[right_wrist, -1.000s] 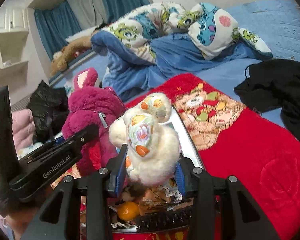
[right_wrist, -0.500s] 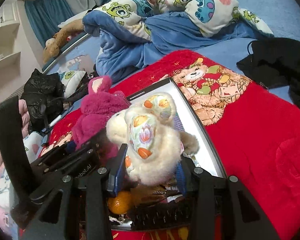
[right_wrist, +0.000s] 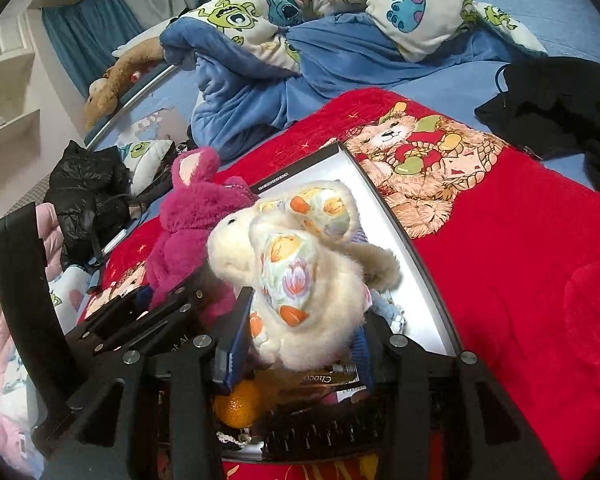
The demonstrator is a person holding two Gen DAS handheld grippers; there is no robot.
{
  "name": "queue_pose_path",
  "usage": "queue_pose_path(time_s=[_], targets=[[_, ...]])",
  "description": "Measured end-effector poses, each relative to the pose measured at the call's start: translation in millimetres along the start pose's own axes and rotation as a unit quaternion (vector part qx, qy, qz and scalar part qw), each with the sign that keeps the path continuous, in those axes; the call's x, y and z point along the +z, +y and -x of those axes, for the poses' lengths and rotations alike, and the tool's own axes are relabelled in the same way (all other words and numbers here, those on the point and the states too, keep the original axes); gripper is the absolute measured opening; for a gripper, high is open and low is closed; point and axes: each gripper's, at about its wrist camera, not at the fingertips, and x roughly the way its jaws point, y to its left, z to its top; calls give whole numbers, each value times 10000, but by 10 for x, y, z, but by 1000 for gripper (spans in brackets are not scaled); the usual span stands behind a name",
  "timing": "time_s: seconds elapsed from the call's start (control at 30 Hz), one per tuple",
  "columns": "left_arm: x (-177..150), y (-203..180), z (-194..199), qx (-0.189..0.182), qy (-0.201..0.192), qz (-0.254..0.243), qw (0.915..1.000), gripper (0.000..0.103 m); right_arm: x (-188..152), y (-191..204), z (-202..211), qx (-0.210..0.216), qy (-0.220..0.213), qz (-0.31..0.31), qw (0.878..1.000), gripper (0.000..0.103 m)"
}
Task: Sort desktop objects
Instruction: 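Carry both plush toys over the black tray with both tools, then open both tools to drop the plush toys into the black tray, then withdraw both tools from the tray toward the loose items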
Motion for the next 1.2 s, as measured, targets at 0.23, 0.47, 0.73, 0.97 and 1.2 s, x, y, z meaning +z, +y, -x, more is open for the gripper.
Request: queue_pose_path(time_s=[0.23,0.47,0.73,0.97,1.2], targets=[[12,1,49,191,-115,-74,9997,61,17,56,56,-53,-49,139,9999,47],[9,107,70,259,-2,30,9997,103,58,40,214,-91,-152,209,9996,72],[-28,202,152,235,-117,101,9996,103,85,-25,462,331,-462,-64,9984,103],[-41,310,291,314,-157,165,9992,103,84,48,479,284,-411,69,9987,103],[-53,639,700,590,-291,193,9976,103,68,162,553,421,-498,151,9978,103]])
